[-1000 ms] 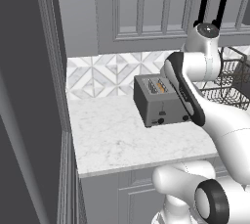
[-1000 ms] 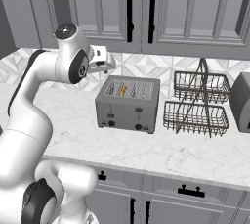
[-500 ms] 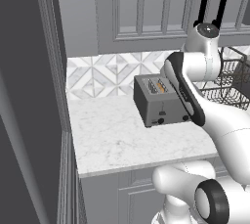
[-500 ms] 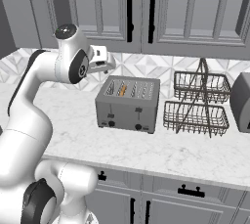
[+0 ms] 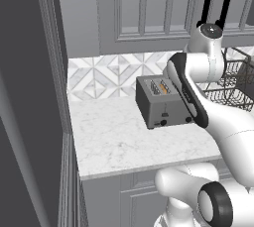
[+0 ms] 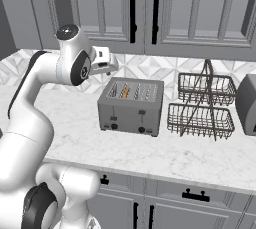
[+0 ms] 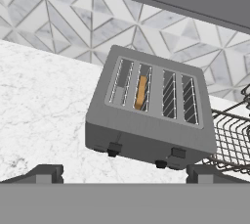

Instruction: Start the toaster. Once the lever pops up, take the bread to the plate on the dining counter.

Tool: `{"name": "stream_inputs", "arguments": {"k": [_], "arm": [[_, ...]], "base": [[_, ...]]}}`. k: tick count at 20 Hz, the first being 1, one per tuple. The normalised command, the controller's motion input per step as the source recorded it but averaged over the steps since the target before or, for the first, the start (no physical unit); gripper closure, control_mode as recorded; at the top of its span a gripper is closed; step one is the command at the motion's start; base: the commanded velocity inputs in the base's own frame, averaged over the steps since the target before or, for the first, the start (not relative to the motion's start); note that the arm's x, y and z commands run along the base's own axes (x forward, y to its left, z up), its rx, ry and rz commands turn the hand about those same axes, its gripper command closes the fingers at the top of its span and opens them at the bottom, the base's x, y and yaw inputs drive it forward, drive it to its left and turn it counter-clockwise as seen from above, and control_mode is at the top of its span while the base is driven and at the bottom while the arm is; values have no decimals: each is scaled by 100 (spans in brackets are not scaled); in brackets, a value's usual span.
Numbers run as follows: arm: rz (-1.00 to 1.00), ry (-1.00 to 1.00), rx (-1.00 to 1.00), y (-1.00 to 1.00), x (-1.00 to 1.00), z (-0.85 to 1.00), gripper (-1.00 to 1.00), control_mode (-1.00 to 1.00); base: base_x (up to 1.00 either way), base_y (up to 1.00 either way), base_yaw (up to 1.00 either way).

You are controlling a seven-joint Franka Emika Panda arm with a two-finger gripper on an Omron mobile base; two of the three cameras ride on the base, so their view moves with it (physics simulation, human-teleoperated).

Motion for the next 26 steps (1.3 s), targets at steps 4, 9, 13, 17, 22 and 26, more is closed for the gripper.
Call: {"name": "stream_inputs", "arguments": {"k": [4, 9, 13, 17, 22, 26], "arm": [[0, 0, 0, 0, 0, 0, -100, -100], [0, 0, 0, 0, 0, 0, -100, -100], [0, 0, 0, 0, 0, 0, -100, -100], [0, 0, 0, 0, 0, 0, -100, -100], [0, 0, 0, 0, 0, 0, -100, -100], [0, 0, 0, 0, 0, 0, -100, -100]], "base": [[0, 0, 0], [0, 0, 0], [0, 0, 0], [0, 0, 0], [0, 0, 0], [0, 0, 0]]}}
